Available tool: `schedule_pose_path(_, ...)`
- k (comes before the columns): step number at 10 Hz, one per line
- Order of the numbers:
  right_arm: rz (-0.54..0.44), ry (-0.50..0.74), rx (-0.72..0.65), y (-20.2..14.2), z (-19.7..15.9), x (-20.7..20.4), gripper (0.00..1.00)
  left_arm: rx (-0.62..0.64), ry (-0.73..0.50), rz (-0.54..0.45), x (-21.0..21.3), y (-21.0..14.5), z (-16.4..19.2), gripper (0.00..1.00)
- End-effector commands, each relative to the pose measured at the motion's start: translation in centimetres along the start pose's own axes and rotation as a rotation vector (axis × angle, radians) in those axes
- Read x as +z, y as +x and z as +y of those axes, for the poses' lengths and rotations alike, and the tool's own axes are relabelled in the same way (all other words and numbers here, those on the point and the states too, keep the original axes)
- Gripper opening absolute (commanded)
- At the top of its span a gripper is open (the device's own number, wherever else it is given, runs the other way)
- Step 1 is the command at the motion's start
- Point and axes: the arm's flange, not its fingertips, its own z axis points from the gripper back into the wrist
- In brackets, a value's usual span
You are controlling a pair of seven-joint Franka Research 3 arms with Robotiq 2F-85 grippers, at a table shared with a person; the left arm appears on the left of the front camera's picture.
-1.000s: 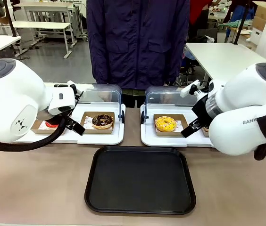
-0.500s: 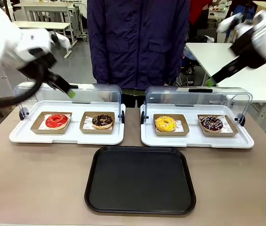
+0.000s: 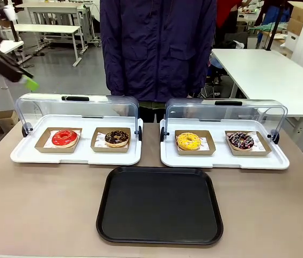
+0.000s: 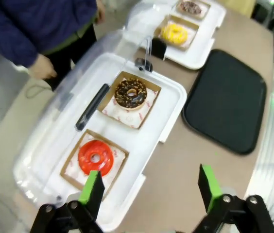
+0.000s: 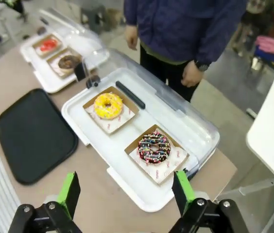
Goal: Move the second donut from the left to the tray.
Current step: Pick up the Paper togo box containing the Donut indicated by the person and place it on the Handle tray.
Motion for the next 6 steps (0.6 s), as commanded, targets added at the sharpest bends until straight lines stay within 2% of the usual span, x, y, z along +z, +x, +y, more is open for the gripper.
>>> schedule_pose_path(1,-0.072,0.081,0.030,-2.6,-1.0,1.5,1.00,-0.023,-0.052,-0.068,1.2,-3.4,2.3,1.00)
schedule_pose_path(4,-0.180,0.103,0.042,-6.7,-1.1,2.7,1.00,-0.074,-0.071,-0.164,2.4,-6.7,3.4,1.00)
schedule_pose_path(6,-0.210,0.108,0.041,-7.7,-1.1,2.8,1.00,-0.086,-0.068,-0.178,2.6,-7.1,3.4,1.00)
